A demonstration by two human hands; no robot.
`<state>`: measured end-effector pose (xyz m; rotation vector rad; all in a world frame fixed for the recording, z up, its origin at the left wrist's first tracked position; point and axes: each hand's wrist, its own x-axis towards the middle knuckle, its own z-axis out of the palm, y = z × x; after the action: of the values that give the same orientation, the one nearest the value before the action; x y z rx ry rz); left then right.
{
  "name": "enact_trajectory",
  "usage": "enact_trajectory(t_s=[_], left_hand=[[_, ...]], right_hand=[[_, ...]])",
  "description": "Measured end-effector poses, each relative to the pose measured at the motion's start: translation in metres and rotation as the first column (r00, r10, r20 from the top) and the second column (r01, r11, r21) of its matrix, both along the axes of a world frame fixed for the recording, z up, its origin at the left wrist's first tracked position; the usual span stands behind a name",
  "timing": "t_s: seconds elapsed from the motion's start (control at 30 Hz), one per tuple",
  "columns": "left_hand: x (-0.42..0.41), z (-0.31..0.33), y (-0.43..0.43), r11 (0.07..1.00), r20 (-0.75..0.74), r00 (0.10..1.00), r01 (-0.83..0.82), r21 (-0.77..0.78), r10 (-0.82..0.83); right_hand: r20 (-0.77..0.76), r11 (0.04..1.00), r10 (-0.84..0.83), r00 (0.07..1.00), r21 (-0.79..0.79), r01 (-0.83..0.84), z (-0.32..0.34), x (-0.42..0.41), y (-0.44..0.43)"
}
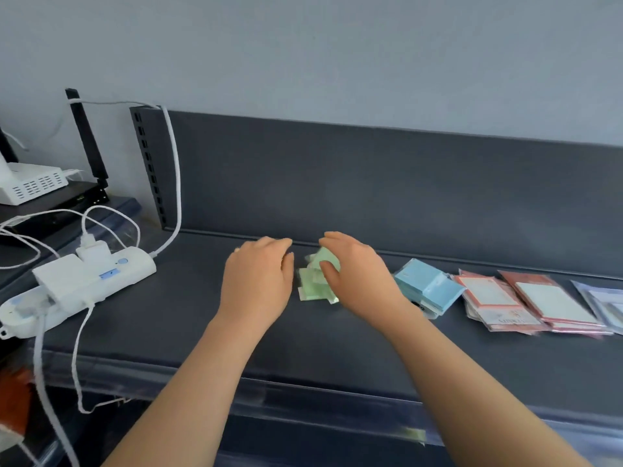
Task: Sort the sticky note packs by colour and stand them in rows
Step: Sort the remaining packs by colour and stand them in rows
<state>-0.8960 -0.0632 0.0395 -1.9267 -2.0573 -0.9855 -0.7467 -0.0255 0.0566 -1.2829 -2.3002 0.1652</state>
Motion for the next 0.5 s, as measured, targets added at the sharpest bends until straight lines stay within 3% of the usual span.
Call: enact_trajectory(t_s=[0.5], left_hand=[[0.24,0.002,0.011,0.951,-0.032,0.952,0.307,0.028,-0.306]], right_hand=[[-0.007,0.948,-0.318,0.948,-0.001,0.318,-0.007,0.258,-0.034]])
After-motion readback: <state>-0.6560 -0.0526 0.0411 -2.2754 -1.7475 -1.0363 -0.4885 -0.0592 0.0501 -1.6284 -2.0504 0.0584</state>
